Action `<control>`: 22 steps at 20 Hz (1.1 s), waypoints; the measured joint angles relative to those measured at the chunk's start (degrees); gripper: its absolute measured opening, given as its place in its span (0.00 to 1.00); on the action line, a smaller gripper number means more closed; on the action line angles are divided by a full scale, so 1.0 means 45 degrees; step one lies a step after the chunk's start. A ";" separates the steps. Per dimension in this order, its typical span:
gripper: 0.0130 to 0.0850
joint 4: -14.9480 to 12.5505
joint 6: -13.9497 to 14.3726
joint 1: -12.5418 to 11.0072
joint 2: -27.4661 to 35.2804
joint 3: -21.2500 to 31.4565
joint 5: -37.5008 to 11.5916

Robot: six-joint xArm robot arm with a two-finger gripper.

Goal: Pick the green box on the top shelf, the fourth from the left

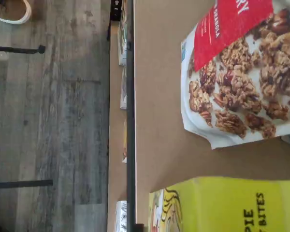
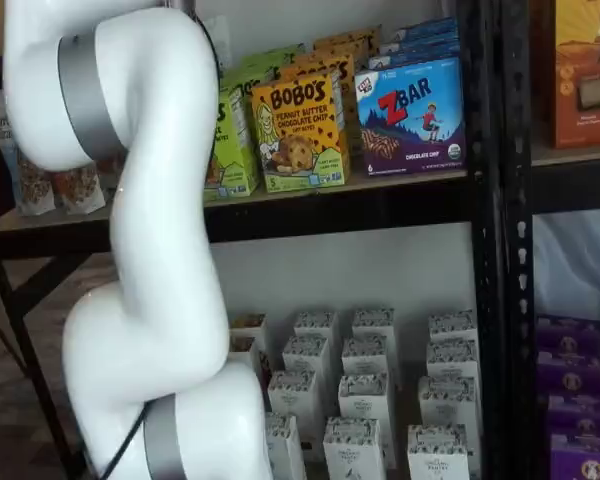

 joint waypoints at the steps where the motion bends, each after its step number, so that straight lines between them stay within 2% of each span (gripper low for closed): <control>1: 0.56 0.0012 0.0000 0.0000 0.0003 -0.0007 0.0000; 2: 0.50 0.0025 -0.0002 -0.0002 0.0010 -0.0019 0.0006; 22: 0.50 -0.0066 -0.0012 -0.0031 0.0050 -0.0085 -0.0139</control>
